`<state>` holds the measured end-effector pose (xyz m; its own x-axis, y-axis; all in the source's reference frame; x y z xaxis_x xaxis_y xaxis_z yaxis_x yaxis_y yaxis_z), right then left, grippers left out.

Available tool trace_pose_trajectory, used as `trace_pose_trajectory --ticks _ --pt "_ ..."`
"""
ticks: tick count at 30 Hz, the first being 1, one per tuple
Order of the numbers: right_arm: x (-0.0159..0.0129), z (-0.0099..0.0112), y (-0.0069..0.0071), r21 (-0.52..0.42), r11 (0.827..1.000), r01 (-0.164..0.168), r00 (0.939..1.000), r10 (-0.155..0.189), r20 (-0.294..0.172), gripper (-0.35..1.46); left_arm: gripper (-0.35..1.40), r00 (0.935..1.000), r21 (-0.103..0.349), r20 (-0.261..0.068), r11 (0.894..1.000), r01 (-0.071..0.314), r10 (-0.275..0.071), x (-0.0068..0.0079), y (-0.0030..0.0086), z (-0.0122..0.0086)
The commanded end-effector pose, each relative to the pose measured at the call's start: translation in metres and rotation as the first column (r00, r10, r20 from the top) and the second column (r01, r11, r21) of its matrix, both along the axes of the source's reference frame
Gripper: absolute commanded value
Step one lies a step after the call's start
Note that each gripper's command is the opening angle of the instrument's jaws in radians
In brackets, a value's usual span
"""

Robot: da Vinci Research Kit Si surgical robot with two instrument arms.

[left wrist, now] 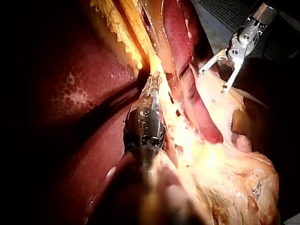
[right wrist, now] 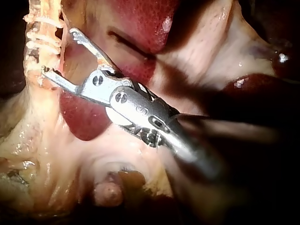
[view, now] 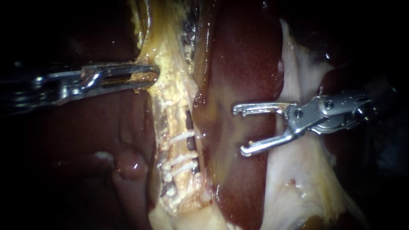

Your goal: Going back third clip left tube

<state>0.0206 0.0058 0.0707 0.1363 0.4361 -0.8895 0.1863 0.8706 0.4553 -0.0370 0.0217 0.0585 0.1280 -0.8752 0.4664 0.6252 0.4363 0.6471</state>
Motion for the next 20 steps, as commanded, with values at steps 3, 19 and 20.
trace_pose_trajectory --ticks 3,19,20 --pt "0.0000 -0.0002 0.0001 -0.005 1.000 -0.001 1.0000 0.001 -0.002 0.60 -0.35 1.0000 0.009 -0.001 1.000 -0.005 0.005 -0.0006 -0.0003 0.0004" --pt "0.0002 -0.0006 0.0001 -0.003 1.000 -0.002 1.0000 0.002 -0.002 0.60 -0.35 0.9997 0.026 -0.013 0.999 -0.023 0.023 -0.0012 -0.0007 0.0018" --pt "0.0002 -0.0007 0.0001 -0.003 1.000 -0.002 1.0000 0.002 -0.002 0.60 -0.35 0.9997 0.026 -0.013 0.999 -0.023 0.023 -0.0012 -0.0007 0.0018"
